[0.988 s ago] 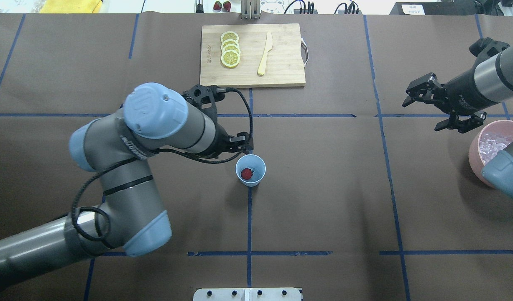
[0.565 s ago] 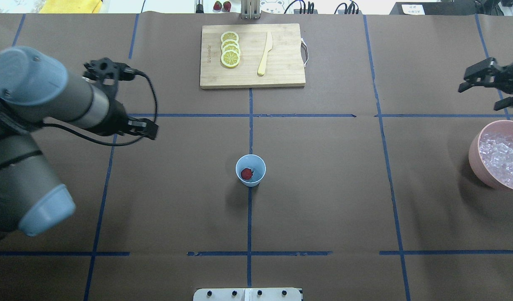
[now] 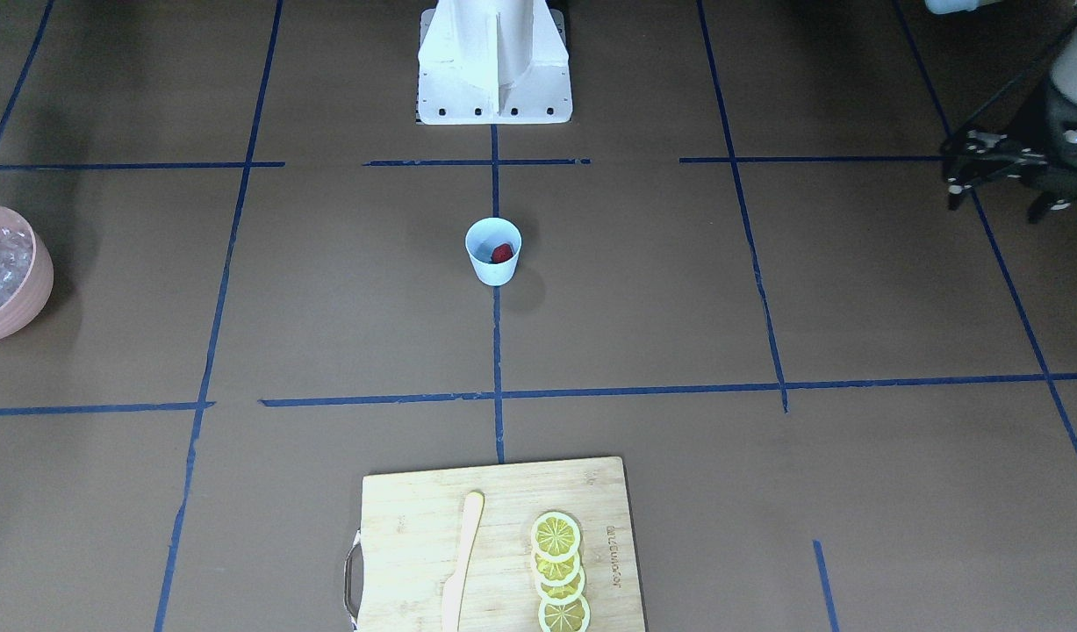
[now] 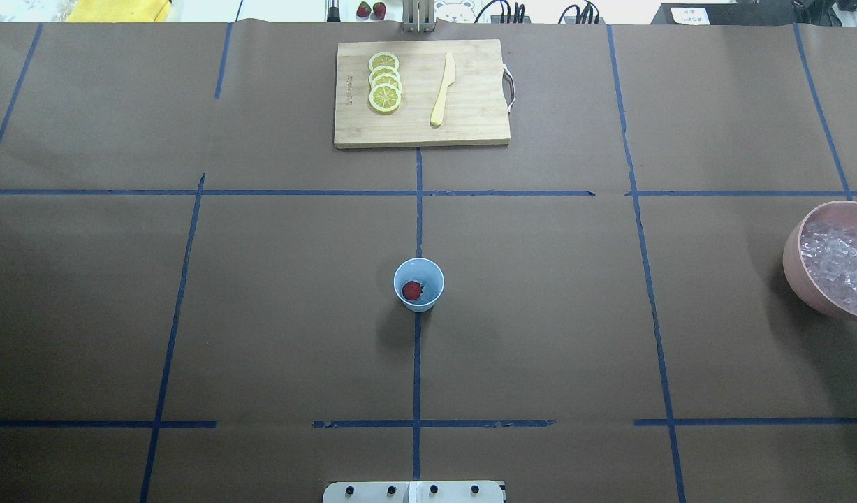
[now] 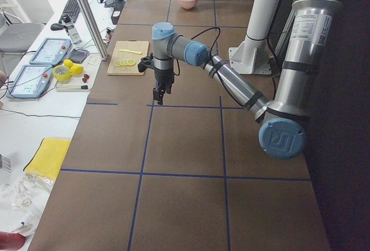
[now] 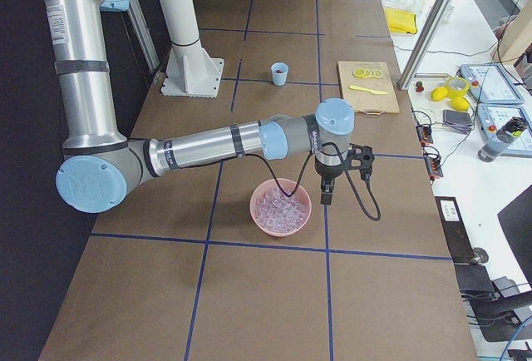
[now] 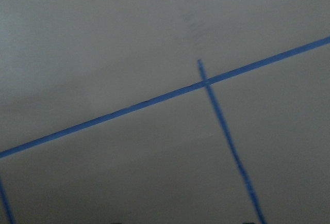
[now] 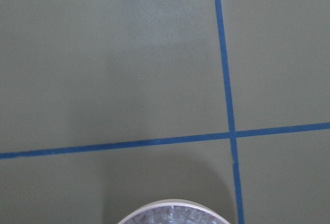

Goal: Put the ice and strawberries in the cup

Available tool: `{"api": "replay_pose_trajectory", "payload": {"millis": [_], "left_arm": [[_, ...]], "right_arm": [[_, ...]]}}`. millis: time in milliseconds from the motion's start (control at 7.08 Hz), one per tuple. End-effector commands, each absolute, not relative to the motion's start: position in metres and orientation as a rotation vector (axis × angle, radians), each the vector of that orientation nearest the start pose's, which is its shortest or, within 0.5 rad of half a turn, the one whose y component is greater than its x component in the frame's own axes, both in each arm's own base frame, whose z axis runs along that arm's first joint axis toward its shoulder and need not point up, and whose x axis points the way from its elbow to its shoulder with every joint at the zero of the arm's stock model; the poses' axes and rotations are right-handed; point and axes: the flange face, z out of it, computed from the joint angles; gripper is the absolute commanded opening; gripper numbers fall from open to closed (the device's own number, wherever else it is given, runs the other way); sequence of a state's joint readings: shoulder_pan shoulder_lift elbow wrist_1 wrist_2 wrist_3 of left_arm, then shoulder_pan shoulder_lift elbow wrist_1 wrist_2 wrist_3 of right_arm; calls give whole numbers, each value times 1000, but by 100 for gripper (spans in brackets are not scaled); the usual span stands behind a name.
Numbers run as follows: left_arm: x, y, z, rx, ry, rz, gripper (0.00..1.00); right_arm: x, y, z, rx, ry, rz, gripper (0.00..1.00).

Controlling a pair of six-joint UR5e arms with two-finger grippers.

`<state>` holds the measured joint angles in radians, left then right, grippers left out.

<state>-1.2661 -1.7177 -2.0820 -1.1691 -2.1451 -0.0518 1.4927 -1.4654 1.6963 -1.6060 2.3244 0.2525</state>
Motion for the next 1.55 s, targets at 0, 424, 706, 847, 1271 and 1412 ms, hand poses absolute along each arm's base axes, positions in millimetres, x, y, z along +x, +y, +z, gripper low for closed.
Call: {"api": "replay_pose_trajectory", "payload": {"millis": [0, 424, 706, 847, 1271, 1412], "left_arm": [[-30, -475, 496, -11, 779, 245, 100], [-50, -456, 578, -106, 899, 215, 100], [-50, -450, 578, -137, 888, 143, 100], [-52, -450, 577, -136, 865, 146, 100], [-50, -455, 572, -87, 860, 174, 100], [-50, -457, 581, -83, 861, 174, 100]], "right_arm": [[37, -535, 570, 32, -732, -116, 100], [39, -534, 571, 25, -734, -112, 100], [35, -534, 574, 15, -737, -112, 100], [31, -536, 584, -5, -738, -113, 100], [24, -537, 584, -8, -738, -126, 100], [24, -536, 583, -5, -738, -126, 100]]}}
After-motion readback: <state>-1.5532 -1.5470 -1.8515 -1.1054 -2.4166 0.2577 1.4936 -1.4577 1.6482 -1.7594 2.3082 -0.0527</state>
